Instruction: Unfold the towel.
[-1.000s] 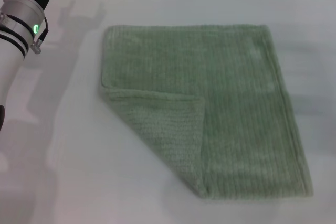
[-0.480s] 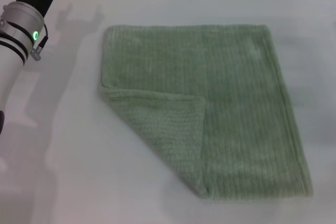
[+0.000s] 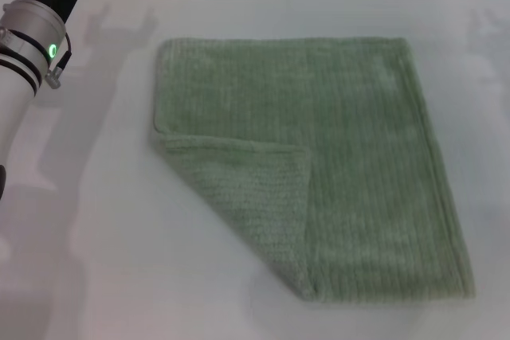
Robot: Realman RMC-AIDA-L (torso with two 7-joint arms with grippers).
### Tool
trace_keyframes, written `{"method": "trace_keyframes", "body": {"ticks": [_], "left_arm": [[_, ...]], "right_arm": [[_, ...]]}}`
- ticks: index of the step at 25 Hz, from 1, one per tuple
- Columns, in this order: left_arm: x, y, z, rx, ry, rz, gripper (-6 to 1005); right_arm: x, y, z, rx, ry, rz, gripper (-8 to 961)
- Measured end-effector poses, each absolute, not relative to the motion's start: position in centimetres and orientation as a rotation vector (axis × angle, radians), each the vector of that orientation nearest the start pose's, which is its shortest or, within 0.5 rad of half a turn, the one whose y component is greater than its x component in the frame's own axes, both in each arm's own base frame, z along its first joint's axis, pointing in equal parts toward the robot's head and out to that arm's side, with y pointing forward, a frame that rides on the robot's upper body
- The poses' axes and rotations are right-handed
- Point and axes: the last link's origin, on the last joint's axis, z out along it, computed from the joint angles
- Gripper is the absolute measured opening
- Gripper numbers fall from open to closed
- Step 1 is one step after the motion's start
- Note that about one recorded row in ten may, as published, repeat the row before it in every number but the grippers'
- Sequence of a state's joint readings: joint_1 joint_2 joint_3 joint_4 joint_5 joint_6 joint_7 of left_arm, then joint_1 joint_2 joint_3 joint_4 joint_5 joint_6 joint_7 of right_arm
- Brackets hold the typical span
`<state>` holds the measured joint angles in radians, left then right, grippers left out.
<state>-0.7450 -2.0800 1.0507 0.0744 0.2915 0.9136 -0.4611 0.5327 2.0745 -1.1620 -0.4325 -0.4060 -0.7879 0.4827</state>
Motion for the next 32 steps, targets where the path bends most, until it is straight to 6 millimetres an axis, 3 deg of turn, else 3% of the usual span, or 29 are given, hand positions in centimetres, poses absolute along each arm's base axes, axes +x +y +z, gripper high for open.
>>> {"method": "trace_keyframes", "body": {"ticks": [4, 14, 25, 32], "left_arm": [[-27.3, 43.2, 0.7, -1.576, -0.721, -0.834, 842], [-27.0, 43.4, 1.0, -1.577, -0.699, -0.835, 842], [-26.7, 43.7, 1.4, -1.573, -0.682, -0.844, 842], [-26.5, 43.7, 1.5, -1.572, -0.674, -0.850, 841]], "right_arm": [[27.4, 42.6, 3.2, -1.760, 0.627, 0.671, 161], [26.5, 42.9, 1.2, -1.904, 0.846, 0.551, -5], [25.8, 42.8, 1.0, -2.080, 0.959, 0.435, -2], [25.3, 42.4, 2.1, -2.222, 1.062, 0.311, -2]]}}
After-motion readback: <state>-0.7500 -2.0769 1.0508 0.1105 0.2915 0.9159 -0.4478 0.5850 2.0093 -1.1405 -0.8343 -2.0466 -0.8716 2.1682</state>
